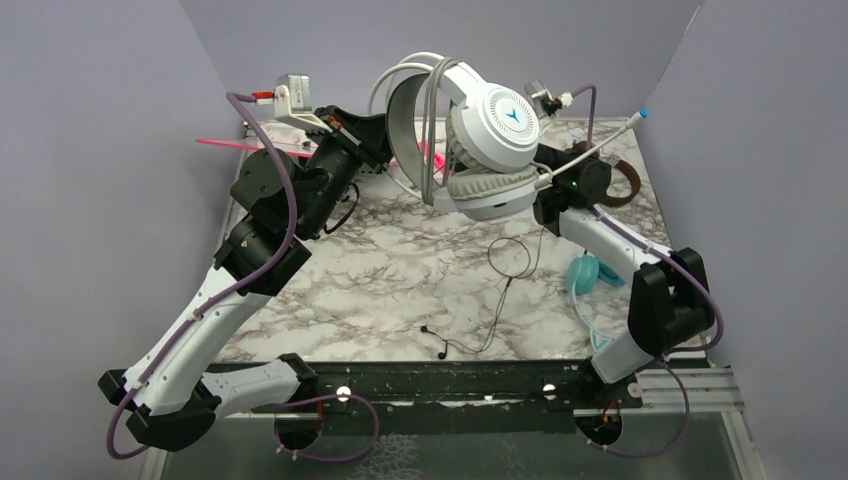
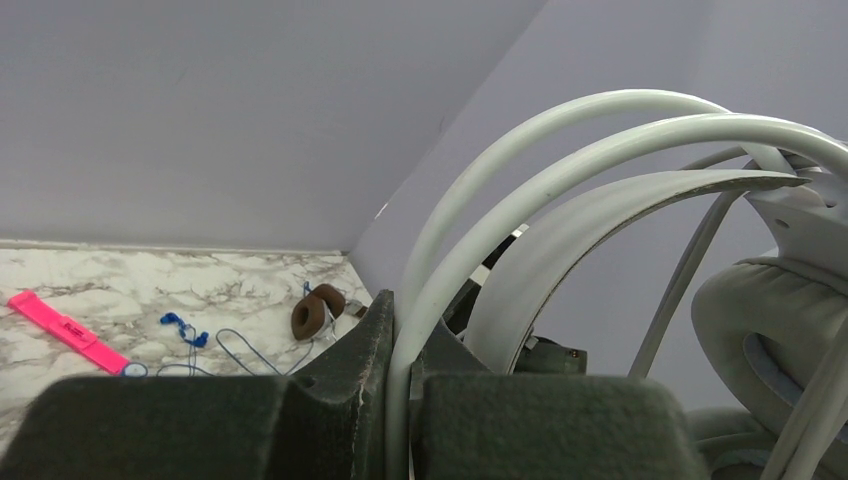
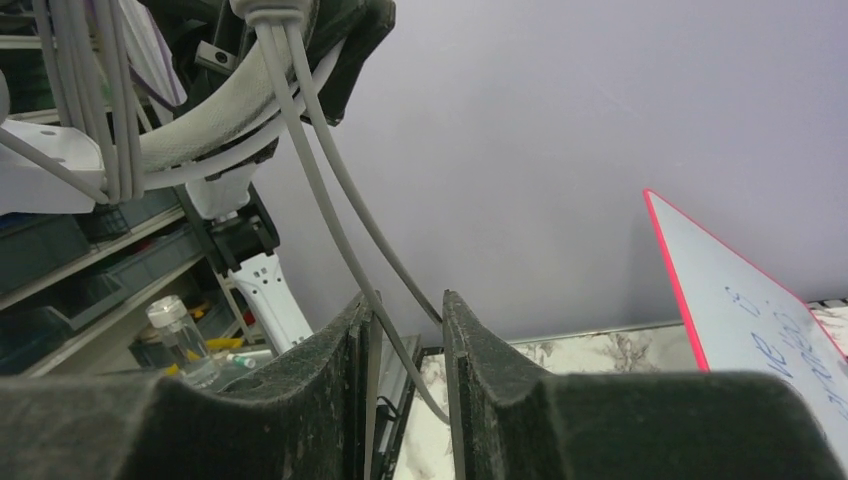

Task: Wrap the headphones
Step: Wrap the headphones cable around the headphones.

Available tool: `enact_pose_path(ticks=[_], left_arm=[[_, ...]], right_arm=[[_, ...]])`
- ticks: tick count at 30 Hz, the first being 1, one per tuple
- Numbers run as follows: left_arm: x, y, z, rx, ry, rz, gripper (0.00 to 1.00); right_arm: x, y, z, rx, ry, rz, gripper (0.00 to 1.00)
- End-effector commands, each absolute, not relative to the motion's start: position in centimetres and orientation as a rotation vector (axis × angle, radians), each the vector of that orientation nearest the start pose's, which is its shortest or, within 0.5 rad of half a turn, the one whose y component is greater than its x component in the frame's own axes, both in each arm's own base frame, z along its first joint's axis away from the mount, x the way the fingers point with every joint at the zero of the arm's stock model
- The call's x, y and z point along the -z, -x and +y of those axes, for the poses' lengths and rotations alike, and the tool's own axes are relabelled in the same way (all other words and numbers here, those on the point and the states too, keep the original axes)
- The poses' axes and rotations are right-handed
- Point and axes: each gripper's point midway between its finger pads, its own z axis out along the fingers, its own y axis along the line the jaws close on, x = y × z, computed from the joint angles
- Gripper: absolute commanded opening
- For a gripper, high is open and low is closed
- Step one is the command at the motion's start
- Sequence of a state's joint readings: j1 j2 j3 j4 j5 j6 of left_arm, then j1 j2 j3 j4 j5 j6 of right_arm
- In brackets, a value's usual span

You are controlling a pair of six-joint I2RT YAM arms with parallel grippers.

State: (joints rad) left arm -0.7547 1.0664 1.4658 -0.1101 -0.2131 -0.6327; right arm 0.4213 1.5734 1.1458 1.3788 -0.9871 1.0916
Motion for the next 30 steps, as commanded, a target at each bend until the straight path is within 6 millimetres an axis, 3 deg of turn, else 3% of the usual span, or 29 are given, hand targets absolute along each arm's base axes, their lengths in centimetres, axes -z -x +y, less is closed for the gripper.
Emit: enact_pose_path(ticks=[1, 6, 18, 25, 30], left_arm=[[-59.0, -24.0, -21.6, 1.177, 0.148, 1.176, 0.0], [-59.0, -24.0, -21.4, 1.175, 0.148, 1.173, 0.0], [-59.1, -23.8, -21.6, 1.19, 0.139, 1.172, 0.0], [-59.0, -24.0, -20.7, 1.146, 0.166, 1.166, 0.0], [-59.1, -24.1, -20.0, 1.112, 0.181, 1.154, 0.0]], right_arm=[[-44.4, -25.5, 30.6, -1.655, 0.851, 0.876, 0.34], [-44.7, -25.3, 30.8, -1.66, 0.852, 0.865, 0.32], [-45.2, -25.6, 31.4, -1.667, 0.83, 0.866, 0.46], [-44.3, -26.1, 31.3, -1.621, 0.785, 0.958, 0.46], [-43.0, -27.0, 30.8, -1.519, 0.709, 1.092, 0.52]])
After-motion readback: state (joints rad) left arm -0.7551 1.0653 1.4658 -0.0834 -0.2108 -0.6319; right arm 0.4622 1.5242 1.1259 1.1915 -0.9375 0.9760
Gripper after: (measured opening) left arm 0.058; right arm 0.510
